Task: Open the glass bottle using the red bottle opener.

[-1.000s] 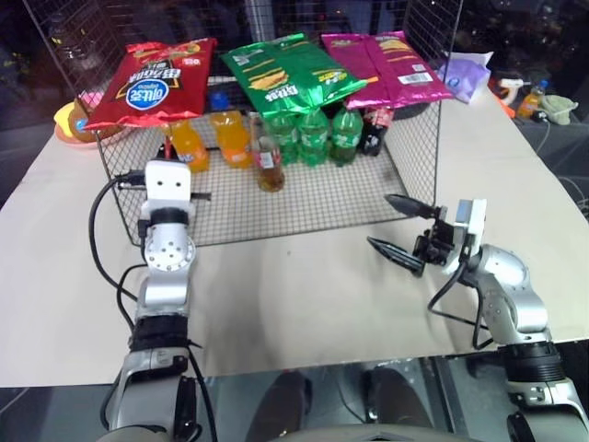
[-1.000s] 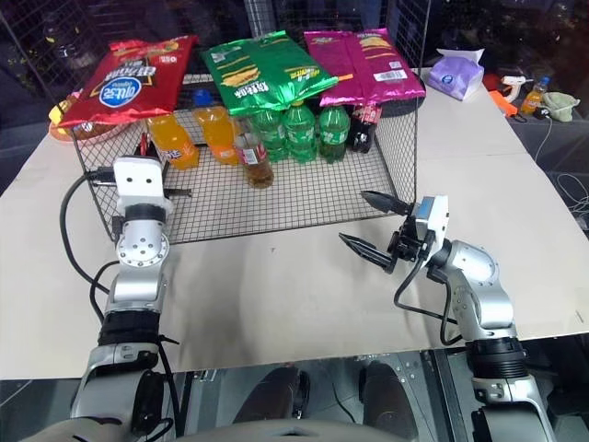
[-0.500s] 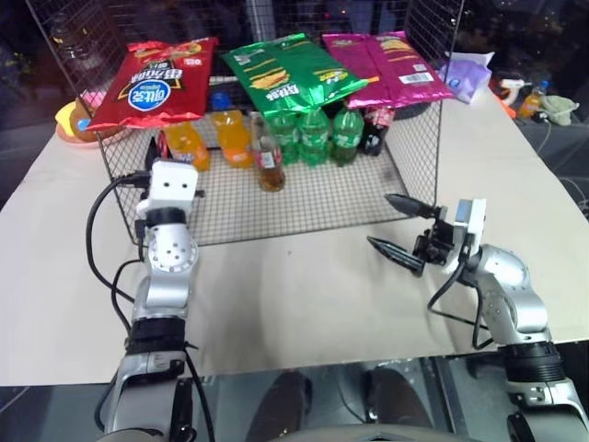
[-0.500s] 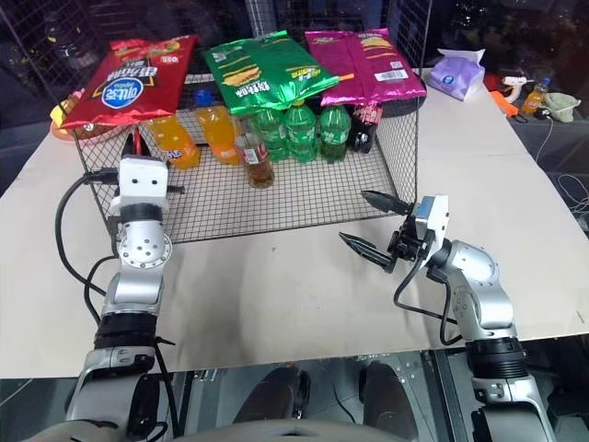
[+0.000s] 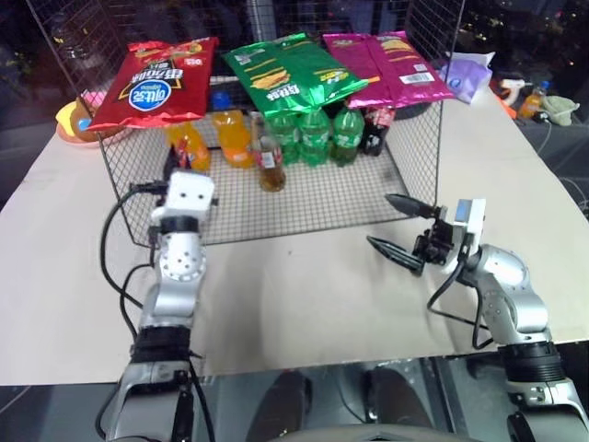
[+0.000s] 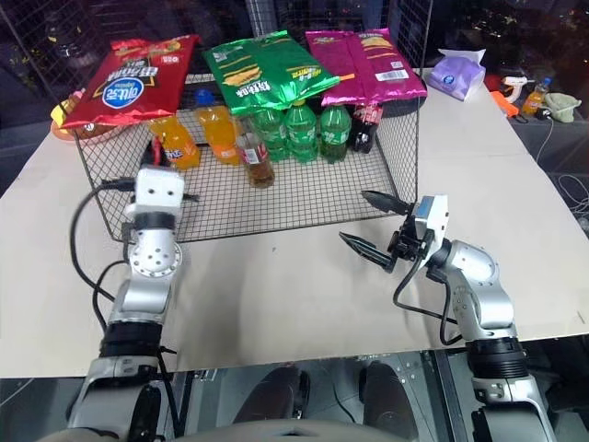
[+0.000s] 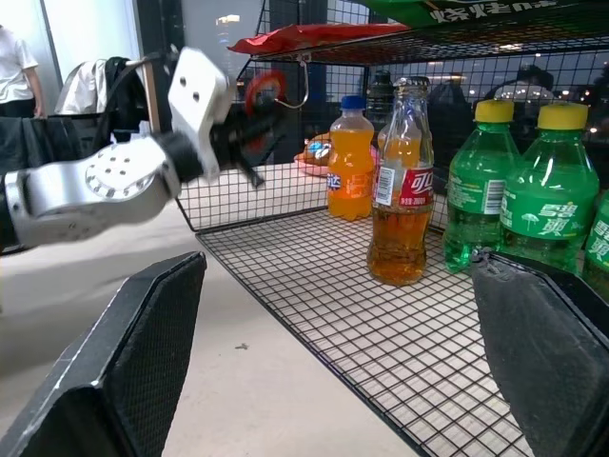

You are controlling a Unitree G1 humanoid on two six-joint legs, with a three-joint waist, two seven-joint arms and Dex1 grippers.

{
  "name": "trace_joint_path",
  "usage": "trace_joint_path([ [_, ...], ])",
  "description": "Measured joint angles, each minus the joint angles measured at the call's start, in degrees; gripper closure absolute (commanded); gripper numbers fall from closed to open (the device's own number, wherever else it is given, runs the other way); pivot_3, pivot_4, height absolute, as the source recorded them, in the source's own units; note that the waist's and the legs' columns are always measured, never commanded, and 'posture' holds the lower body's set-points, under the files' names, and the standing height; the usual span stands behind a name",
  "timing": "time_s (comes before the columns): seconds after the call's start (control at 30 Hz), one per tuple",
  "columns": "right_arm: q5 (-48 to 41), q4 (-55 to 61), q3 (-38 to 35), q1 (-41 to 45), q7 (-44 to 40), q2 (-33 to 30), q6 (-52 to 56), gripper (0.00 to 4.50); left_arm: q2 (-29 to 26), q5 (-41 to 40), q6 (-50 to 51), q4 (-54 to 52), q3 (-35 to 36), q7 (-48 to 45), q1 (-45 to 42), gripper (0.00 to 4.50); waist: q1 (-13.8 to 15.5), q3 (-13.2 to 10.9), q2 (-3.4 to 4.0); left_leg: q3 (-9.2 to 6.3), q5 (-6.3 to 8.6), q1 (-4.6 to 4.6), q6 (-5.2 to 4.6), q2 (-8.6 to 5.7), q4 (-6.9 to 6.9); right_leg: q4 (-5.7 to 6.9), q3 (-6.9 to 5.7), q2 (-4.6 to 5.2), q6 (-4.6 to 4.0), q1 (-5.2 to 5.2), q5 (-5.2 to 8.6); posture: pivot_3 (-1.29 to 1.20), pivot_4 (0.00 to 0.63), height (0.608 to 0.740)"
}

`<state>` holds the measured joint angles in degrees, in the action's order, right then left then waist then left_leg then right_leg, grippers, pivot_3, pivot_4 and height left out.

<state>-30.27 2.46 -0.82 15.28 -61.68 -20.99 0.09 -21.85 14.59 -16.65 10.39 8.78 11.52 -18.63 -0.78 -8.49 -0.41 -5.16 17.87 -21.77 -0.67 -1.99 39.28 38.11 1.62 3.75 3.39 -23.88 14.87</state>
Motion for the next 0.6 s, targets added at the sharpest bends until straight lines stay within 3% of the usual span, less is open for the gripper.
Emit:
trace_joint_path([
  [0.3,-1.19,2.02,0.10,-0.14,-0.49,-0.65,1.88,0.00,4.62,-15.42,0.15,-11.25,-2.66,-14.23,7.90,4.48,0.32,0.02,0.02,-0.09,0.00,-0.01,-0.01,-0.05,0.04,-0.02,-0.09,0.24,0.00,0.08,0.00,0.00,0.150,0.740],
  [0.43,1.44,2.16,2.83,-1.11,-0.75,-2.38,2.76,0.00,8.87,-30.73,7.27,-17.49,-6.88,-25.02,4.57,4.48,0.35,0.03,-0.01,-0.08,-0.01,0.01,-0.02,-0.06,0.11,0.00,-0.09,0.18,0.02,0.16,-0.01,0.00,0.150,0.740],
  [0.6,2.86,6.64,7.44,-0.52,5.85,-0.98,12.13,0.00,13.14,-45.55,16.96,-19.14,-12.21,-37.94,1.89,4.48,-0.67,0.04,0.01,0.01,-0.01,0.04,-0.02,0.02,0.11,0.02,0.02,-0.07,0.03,0.11,-0.02,0.00,0.150,0.740],
])
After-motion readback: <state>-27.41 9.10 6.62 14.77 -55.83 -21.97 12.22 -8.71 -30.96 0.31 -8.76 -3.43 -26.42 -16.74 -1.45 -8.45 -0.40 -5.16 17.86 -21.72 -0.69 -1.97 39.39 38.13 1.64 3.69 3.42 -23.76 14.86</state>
